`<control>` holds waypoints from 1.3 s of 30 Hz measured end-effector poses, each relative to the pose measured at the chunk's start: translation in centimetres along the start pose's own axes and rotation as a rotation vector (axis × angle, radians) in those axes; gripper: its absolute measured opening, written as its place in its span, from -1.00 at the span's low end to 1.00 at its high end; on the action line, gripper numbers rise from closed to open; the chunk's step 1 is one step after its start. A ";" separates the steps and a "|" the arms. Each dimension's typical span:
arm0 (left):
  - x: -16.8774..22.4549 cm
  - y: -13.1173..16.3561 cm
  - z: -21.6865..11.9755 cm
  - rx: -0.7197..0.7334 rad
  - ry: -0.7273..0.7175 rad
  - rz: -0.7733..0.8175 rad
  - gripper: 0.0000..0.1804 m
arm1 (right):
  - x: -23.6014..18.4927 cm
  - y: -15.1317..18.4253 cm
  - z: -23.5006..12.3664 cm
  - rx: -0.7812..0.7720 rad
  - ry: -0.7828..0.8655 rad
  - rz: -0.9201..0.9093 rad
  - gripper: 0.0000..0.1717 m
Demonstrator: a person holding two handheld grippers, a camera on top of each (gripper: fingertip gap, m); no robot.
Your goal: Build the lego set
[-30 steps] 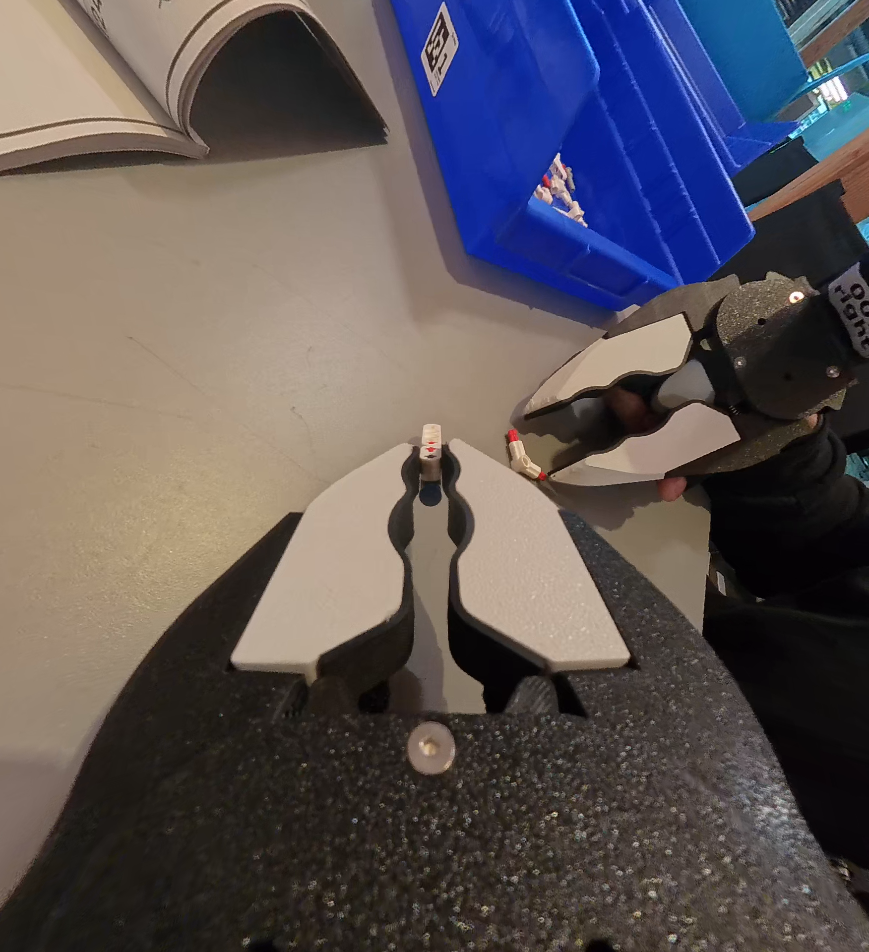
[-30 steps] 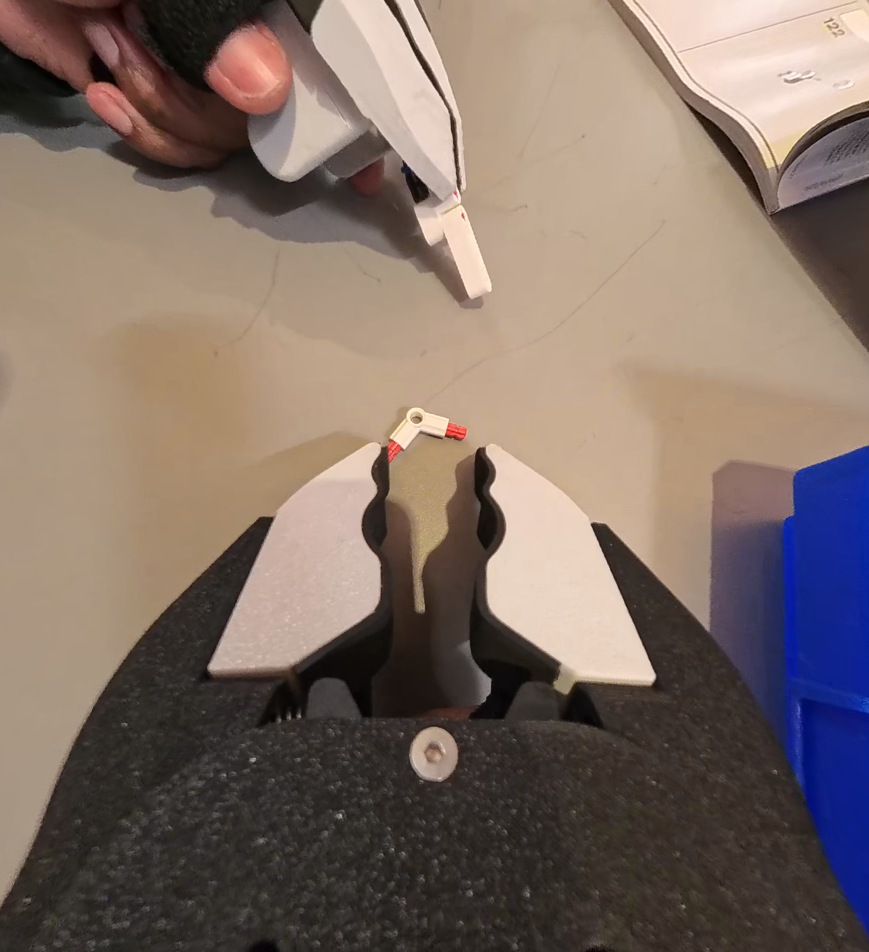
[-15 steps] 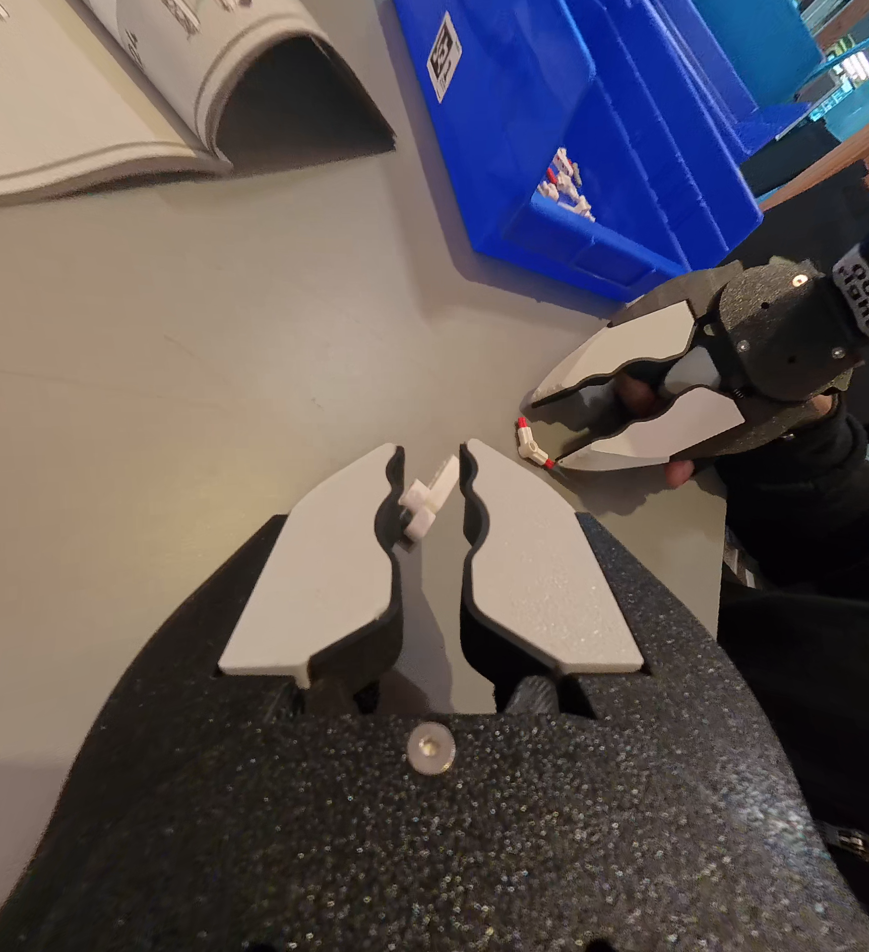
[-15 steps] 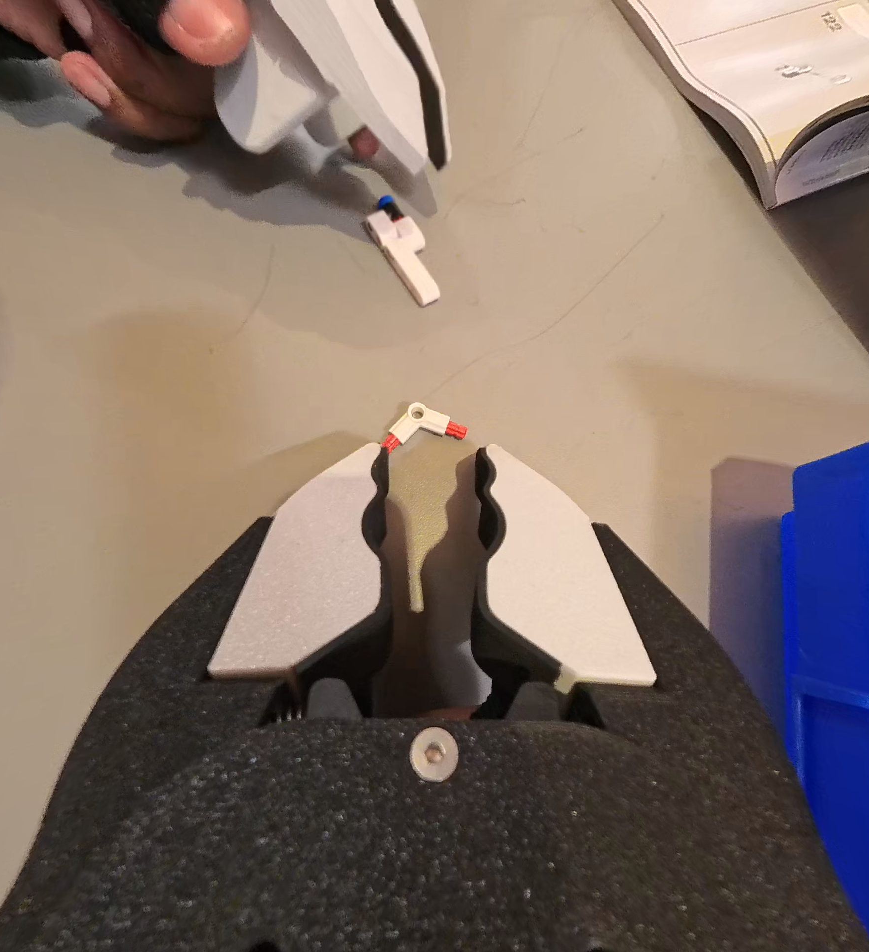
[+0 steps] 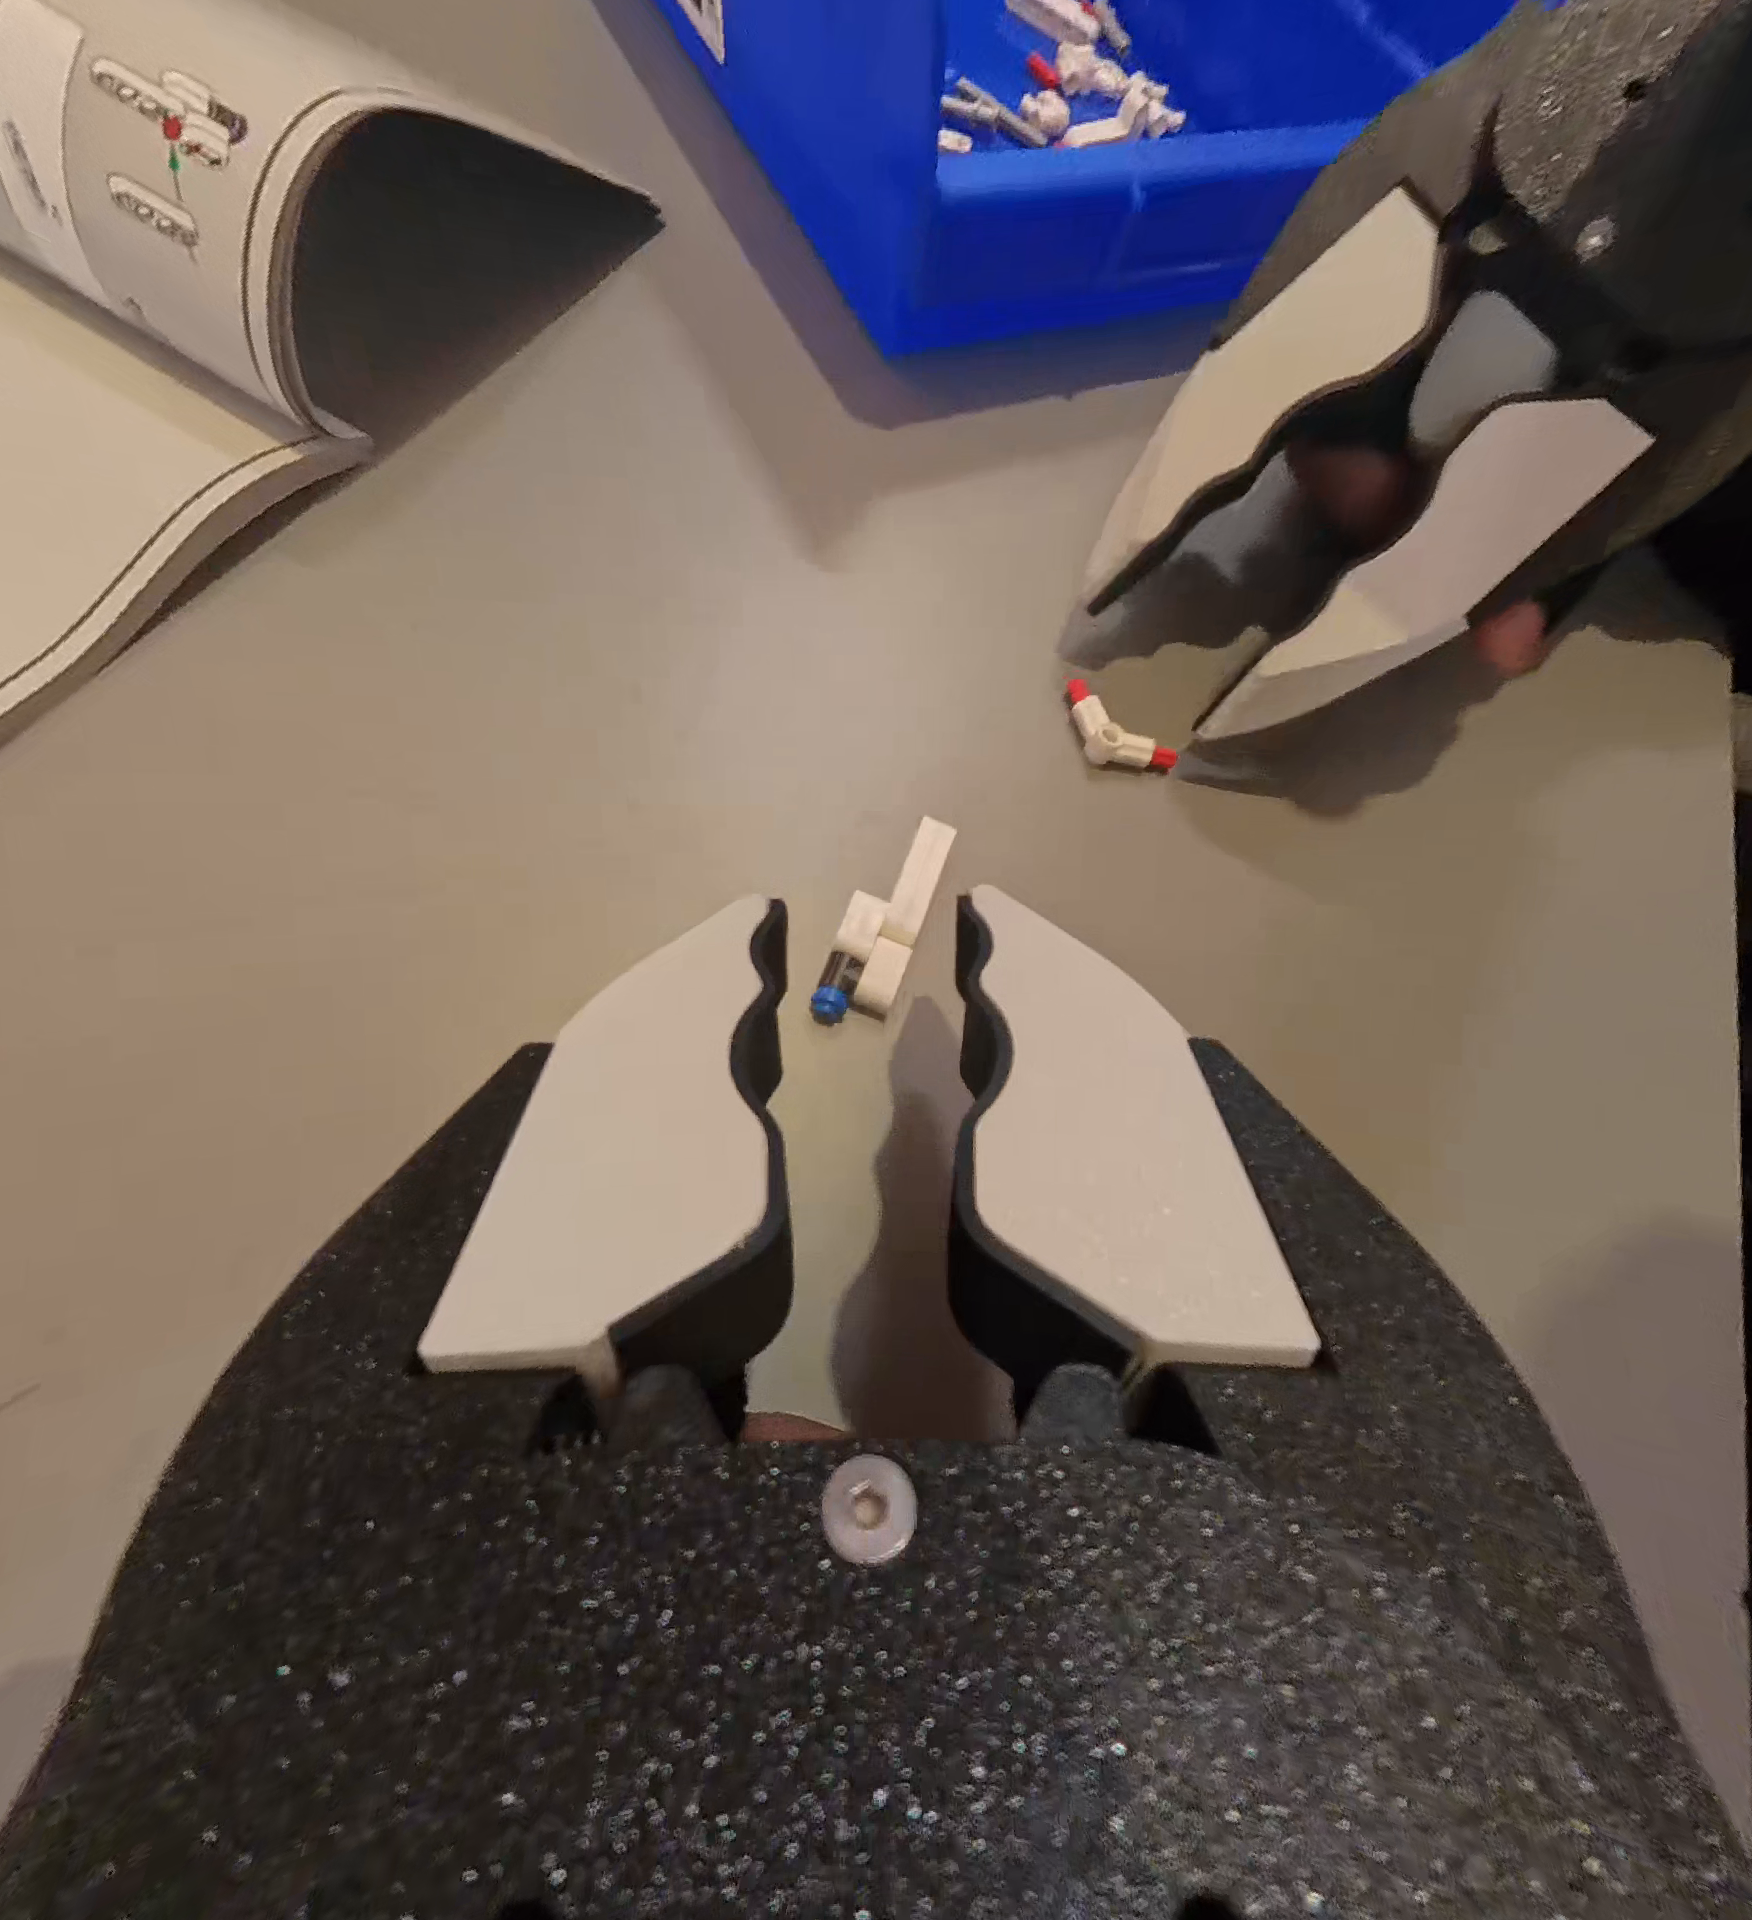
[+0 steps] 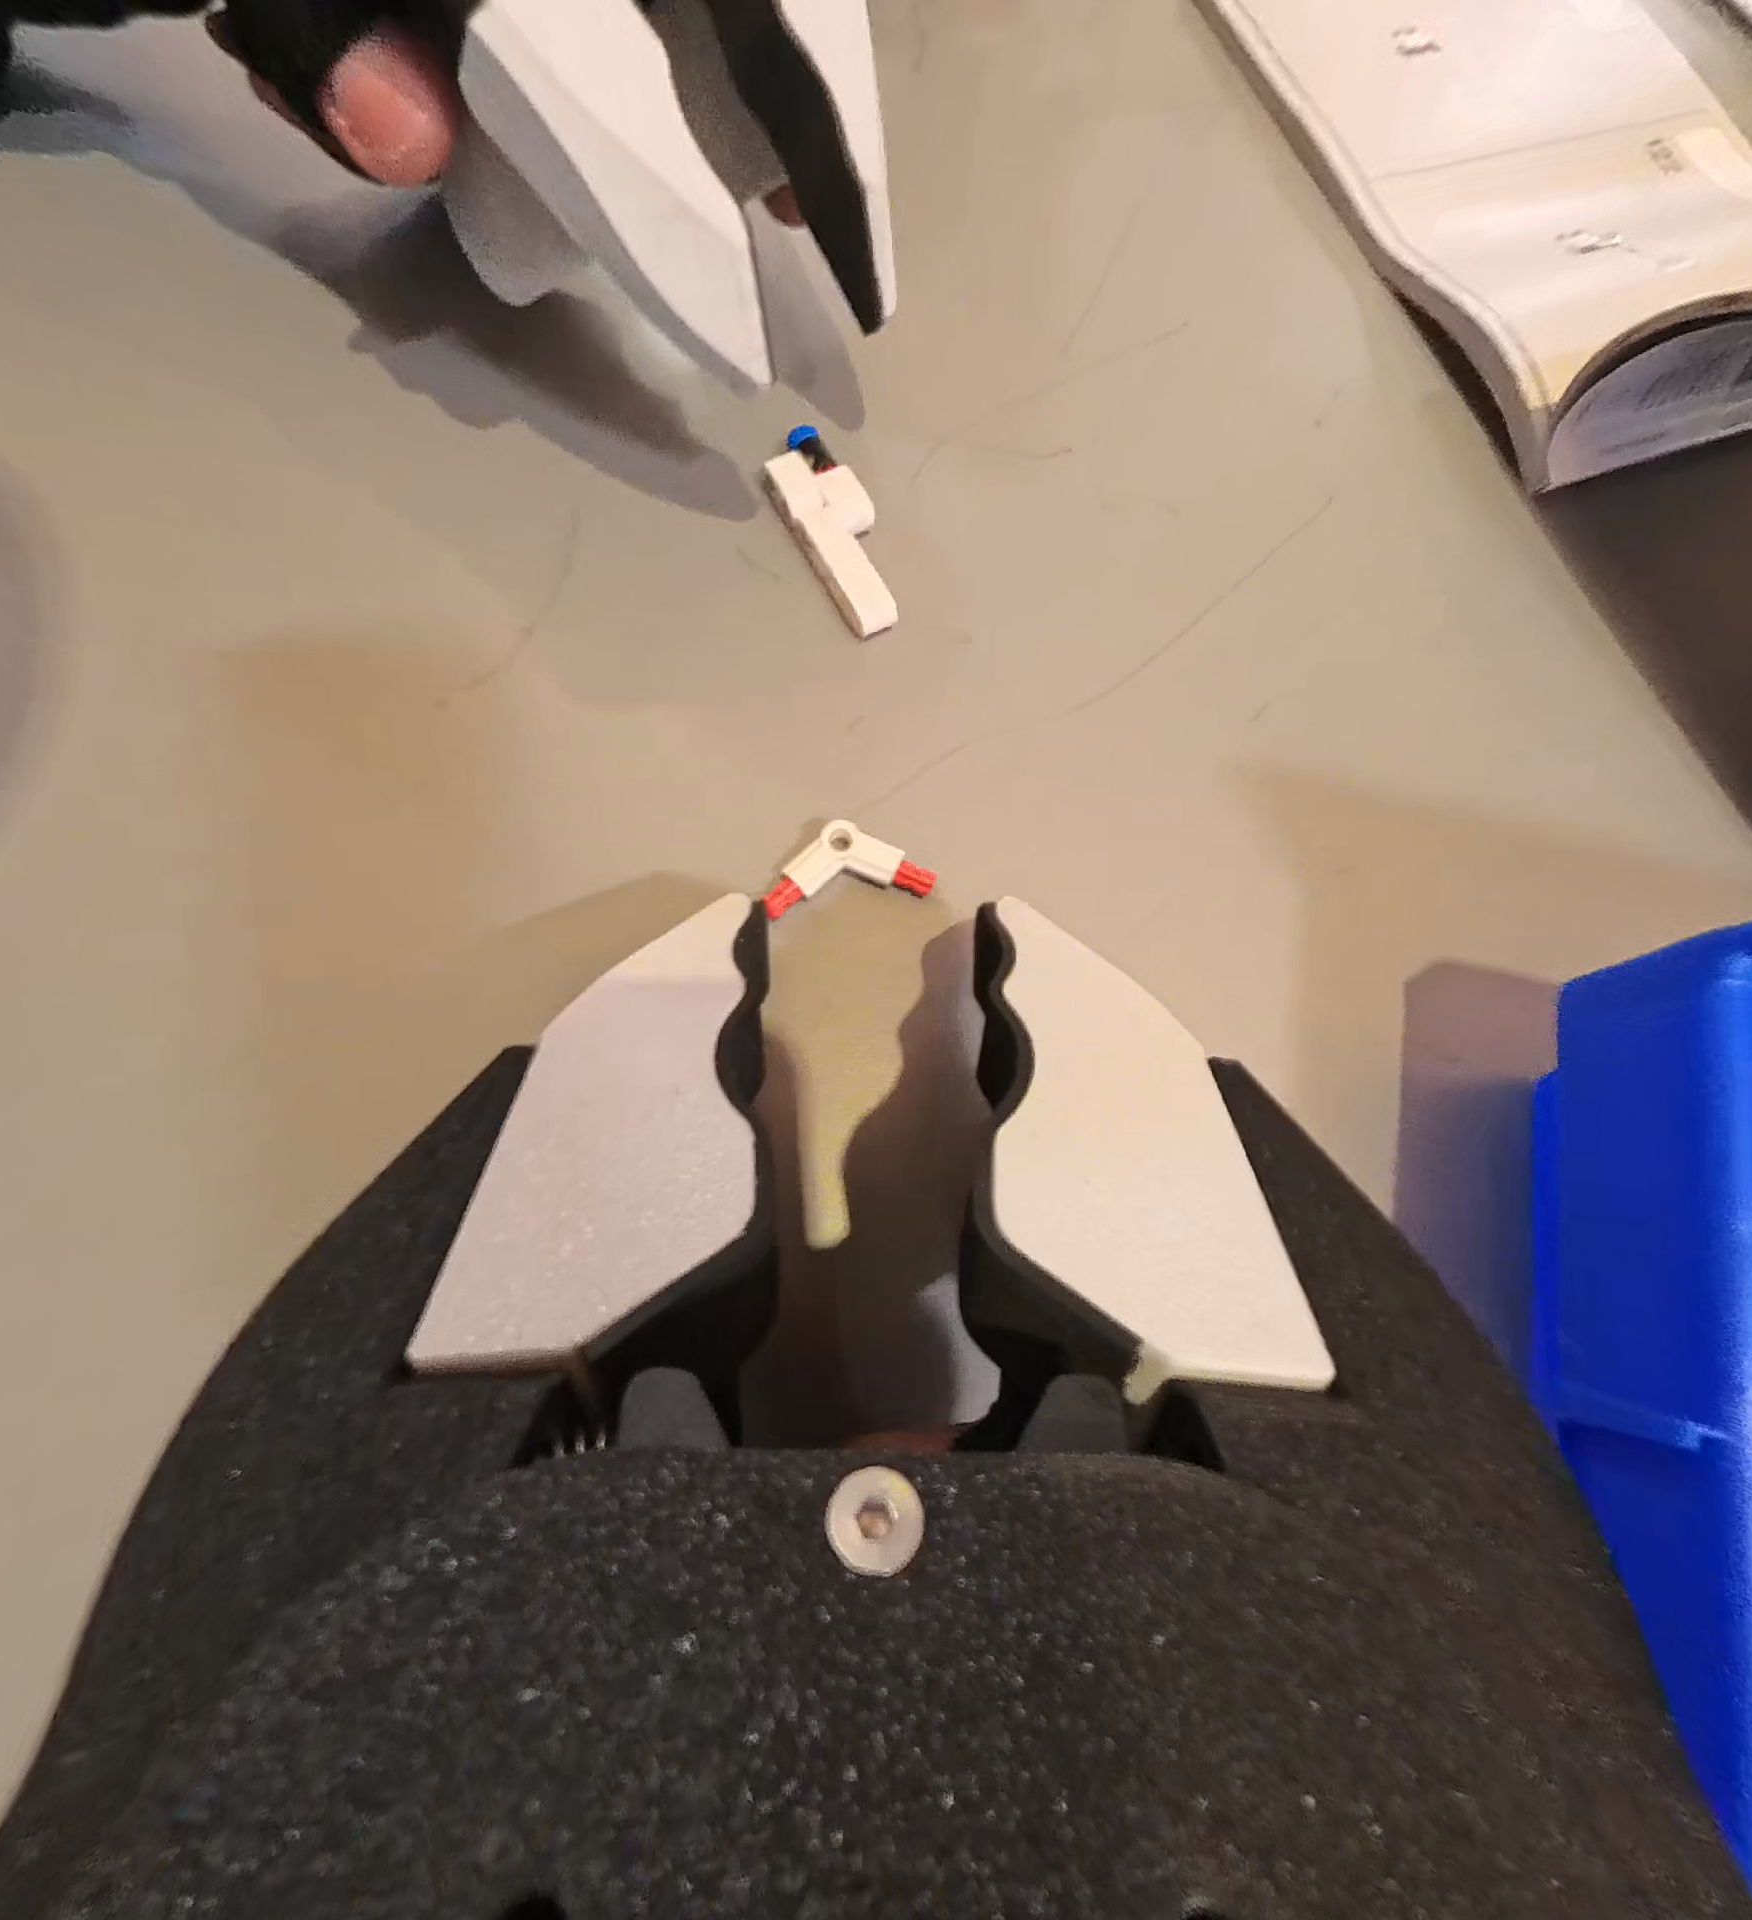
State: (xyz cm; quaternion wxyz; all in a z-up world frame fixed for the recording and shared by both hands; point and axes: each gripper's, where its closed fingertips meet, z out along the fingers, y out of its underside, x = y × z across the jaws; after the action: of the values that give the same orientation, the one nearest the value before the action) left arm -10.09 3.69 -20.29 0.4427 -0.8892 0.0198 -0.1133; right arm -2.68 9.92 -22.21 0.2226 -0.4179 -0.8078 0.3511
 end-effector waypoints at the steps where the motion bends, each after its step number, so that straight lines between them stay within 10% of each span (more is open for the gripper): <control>1: 0.0 -0.2 0.0 0.014 0.004 -0.004 -0.66 | 0.2 0.0 -0.1 0.006 0.002 -0.020 -0.56; 14: 0.3 -1.2 0.1 0.100 0.011 0.009 -0.67 | 0.0 -0.4 1.4 -0.066 -0.138 -0.422 -0.66; 39: 0.5 2.1 2.2 -0.177 -0.079 0.118 -0.81 | -0.1 -0.8 2.4 -0.109 0.035 0.076 -0.87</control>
State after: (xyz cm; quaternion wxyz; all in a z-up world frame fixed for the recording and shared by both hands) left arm -9.03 4.04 -23.18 0.3688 -0.9259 0.0647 -0.0498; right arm -4.59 8.56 -23.25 0.2002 -0.4661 -0.8051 0.3074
